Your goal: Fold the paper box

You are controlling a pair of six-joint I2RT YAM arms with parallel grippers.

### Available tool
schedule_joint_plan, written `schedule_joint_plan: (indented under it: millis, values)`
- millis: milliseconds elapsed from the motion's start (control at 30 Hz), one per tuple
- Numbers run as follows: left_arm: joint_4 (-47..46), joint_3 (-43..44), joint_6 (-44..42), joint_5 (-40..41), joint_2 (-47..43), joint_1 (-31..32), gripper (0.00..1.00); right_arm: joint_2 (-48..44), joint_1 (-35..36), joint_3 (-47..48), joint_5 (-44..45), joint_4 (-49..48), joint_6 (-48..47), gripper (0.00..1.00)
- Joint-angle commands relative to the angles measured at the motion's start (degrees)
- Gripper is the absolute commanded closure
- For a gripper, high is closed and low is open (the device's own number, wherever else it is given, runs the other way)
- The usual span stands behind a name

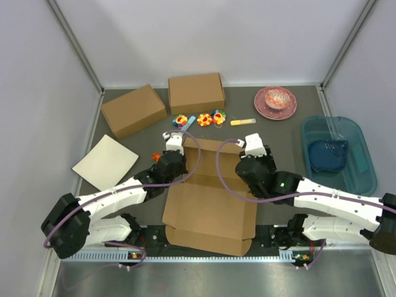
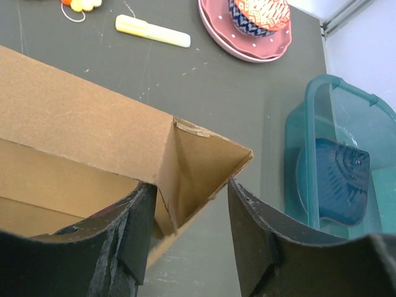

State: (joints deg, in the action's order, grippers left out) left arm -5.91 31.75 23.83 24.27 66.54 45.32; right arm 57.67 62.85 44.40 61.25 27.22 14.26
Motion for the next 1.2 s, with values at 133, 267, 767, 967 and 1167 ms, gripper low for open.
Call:
schedule_joint_plan:
  millis: [133, 267, 767, 967, 1167]
  values:
    - [3.45, -2.92, -0.54, -0.45, -3.08, -0.06, 1.00, 3.50, -1.15, 2.35, -3.42, -1.91, 1.99, 0.62]
    - [3.63, -3.45, -0.37, 1.04, -3.96, -0.06, 1.00, 3.33, -1.06, 3.23, -5.09, -1.82, 2.79, 0.81]
    - [3.98, -3.97, 1.65, 4.03, -3.97, -0.06, 1.00, -6.60, -1.06, 5.08, -14.77, 2.02, 12.02, 0.55]
    - [5.65, -3.36, 3.06, 7.10, -4.32, -0.06, 1.00, -14.24, -1.06, 6.31, -10.29, 9.42, 11.75, 0.33]
    - [8.28, -2.66, 4.82, 8.07, -3.88, -0.06, 1.00, -14.61, -1.06, 2.27, -9.23, 14.69, 15.53, 0.33]
